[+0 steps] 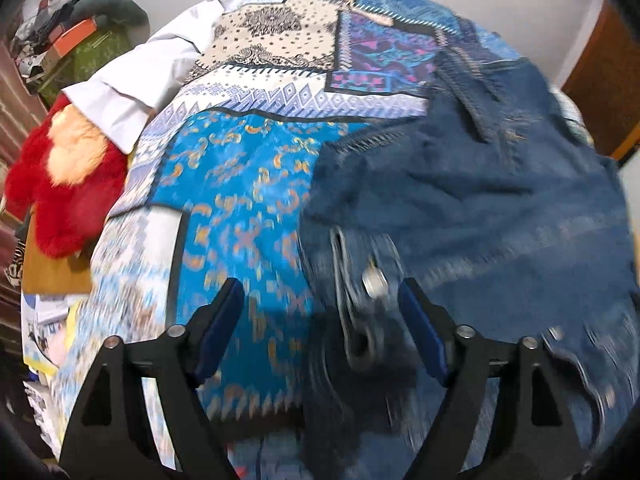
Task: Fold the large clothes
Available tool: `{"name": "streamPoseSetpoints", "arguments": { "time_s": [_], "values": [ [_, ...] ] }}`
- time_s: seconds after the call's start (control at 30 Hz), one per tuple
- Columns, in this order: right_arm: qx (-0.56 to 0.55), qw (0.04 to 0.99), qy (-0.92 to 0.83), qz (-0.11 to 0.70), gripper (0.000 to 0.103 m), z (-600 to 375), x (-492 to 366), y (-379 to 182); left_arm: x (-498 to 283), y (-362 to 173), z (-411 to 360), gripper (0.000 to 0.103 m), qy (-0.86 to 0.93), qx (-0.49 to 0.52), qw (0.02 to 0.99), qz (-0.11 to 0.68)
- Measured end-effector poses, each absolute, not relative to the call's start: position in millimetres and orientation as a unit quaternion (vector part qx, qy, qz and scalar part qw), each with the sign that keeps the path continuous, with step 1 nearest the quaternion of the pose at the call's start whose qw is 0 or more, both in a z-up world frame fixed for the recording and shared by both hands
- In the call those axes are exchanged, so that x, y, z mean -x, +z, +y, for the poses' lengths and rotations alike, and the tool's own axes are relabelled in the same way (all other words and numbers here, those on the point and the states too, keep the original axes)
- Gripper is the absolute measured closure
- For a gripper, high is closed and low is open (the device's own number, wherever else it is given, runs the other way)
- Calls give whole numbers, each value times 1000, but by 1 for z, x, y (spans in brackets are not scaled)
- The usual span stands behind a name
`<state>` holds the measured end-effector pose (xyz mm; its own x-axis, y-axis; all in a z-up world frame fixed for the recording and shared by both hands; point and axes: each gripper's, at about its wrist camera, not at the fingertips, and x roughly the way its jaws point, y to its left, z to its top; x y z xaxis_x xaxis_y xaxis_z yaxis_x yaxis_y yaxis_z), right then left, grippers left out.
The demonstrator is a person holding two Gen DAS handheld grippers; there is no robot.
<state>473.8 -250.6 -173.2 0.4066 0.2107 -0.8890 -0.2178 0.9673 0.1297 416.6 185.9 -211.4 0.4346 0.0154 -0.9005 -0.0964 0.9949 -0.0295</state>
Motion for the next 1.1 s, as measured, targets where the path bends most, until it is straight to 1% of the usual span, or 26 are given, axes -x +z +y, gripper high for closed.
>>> {"name": "streamPoseSetpoints", "arguments": {
  "time_s": [0.03, 0.1, 0.23, 0.37, 0.53, 0.7, 0.83, 0.9, 0.97, 1.0, 1.03, 1.07, 1.1],
  "values": [
    [10, 839, 134, 528, 78, -249, -463, -169, -404, -208, 186, 16, 29, 42, 847, 529],
    [34, 840, 154, 520, 78, -238, -429, -158, -377, -203, 185, 15, 20, 47, 847, 529],
    [39, 836, 173, 520, 78, -229, -376, -155, -328, -204, 175, 14, 1, 56, 843, 535],
    [25, 825, 183, 534, 78, -228, -328, -168, -284, -216, 162, 14, -17, 59, 828, 557],
    [11, 818, 170, 550, 78, -233, -288, -184, -234, -218, 140, 14, -53, 55, 820, 567],
    [15, 828, 151, 540, 78, -239, -257, -188, -202, -226, 125, 11, -79, 62, 812, 575],
    [-5, 830, 154, 536, 78, -248, -250, -179, -195, -247, 108, 11, -72, 21, 805, 589],
    [-34, 826, 162, 539, 78, -253, -250, -176, -200, -257, 104, 11, -51, 4, 810, 584],
    [-47, 821, 167, 544, 78, -252, -250, -176, -208, -258, 106, 16, -25, 5, 822, 569],
    [-41, 822, 165, 543, 78, -250, -249, -177, -212, -257, 107, 28, -14, 3, 828, 560],
    [-34, 822, 163, 544, 78, -248, -248, -178, -216, -256, 109, 44, -4, 1, 831, 556],
    [-24, 822, 162, 546, 78, -245, -246, -181, -218, -256, 111, 53, 1, 2, 833, 553],
    [-20, 821, 161, 547, 78, -244, -245, -183, -221, -255, 117, 69, 0, 11, 836, 549]
  ]
}}
